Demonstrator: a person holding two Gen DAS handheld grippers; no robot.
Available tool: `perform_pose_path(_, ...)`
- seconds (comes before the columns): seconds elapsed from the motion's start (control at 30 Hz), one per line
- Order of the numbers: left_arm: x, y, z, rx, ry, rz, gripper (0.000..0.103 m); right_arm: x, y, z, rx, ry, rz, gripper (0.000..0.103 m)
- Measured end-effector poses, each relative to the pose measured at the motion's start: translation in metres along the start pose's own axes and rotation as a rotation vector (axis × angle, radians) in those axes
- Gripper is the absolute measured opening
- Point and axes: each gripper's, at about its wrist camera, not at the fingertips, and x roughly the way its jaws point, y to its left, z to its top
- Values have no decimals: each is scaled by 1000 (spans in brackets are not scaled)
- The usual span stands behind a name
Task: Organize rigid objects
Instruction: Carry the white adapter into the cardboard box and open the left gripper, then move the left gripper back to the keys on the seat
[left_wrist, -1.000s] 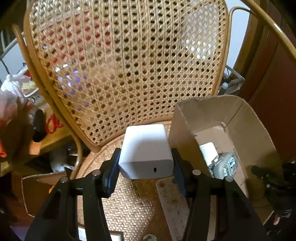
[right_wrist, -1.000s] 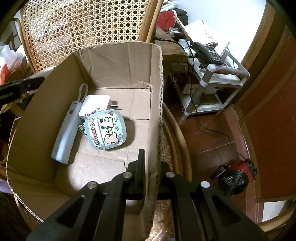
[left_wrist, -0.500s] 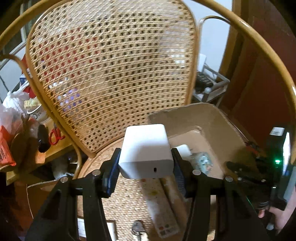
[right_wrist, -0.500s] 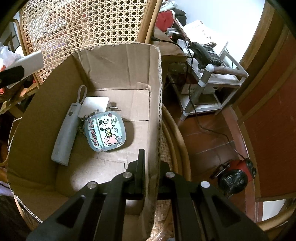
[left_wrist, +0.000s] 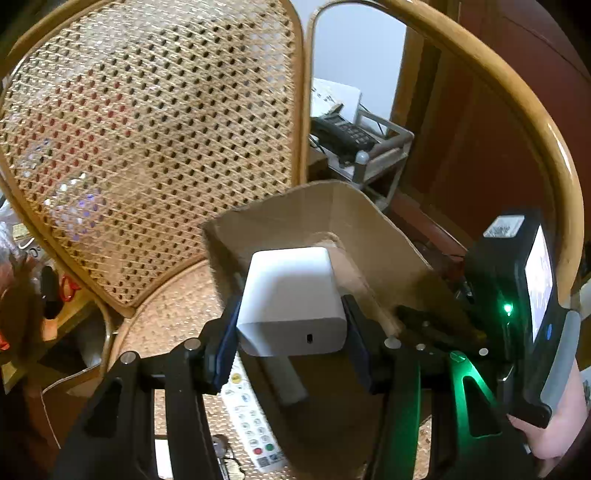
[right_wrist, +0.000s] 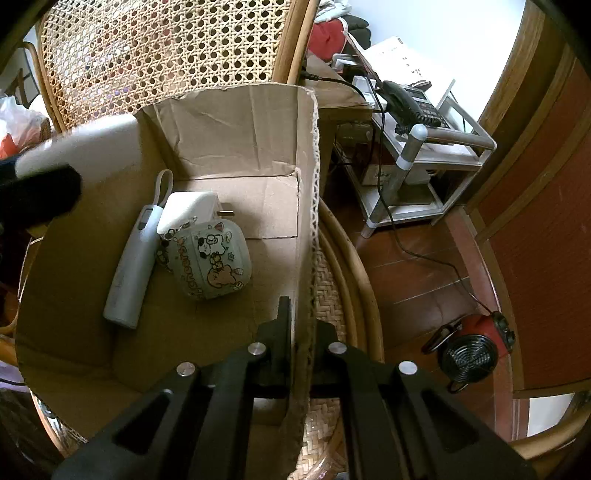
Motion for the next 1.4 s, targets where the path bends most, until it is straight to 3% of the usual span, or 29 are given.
perform_pose_path(0.47, 45, -18, -9, 32, 60, 5, 51, 0, -4, -4, -4, 0, -1, 6)
perform_pose_path(0.6, 42, -18, -8, 34, 31, 29, 62, 0, -4, -4, -4, 1, -2, 6)
perform_pose_path(1.07, 18, 2, -16, 10, 0, 75, 62, 2, -1, -3, -8, 5, -1, 6)
perform_pose_path(1.4, -18, 38, -37, -32, -26, 165, 66, 2, -1, -2, -7, 5, 0, 6)
